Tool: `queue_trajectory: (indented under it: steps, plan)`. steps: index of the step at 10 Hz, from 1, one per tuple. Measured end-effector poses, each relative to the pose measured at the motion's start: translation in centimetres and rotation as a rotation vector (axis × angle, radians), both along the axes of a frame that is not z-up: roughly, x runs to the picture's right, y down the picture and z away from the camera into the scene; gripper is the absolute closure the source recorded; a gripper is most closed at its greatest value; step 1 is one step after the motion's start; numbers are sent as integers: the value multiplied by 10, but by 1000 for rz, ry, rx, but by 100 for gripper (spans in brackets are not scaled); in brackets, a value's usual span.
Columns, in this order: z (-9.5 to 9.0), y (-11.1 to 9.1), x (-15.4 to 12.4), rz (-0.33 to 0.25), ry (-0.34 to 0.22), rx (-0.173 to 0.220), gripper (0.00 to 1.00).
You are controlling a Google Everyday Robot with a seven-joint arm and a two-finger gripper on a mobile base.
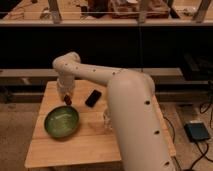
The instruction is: Place the pepper in the ceramic bowl
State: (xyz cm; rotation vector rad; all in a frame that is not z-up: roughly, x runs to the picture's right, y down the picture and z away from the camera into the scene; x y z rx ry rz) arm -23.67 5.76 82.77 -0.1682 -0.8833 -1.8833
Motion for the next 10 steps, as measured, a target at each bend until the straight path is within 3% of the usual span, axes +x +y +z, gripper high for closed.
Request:
queue_trajectory:
  steps: [1,4,7,10]
  plan:
    - [-9,17,-1,-11,-6,-1,59]
    - [-12,39,-10,-21,-13,8,59]
    - [6,48,-35,-45,-4,3,38]
    - [12,45,-38,-54,0,5,38]
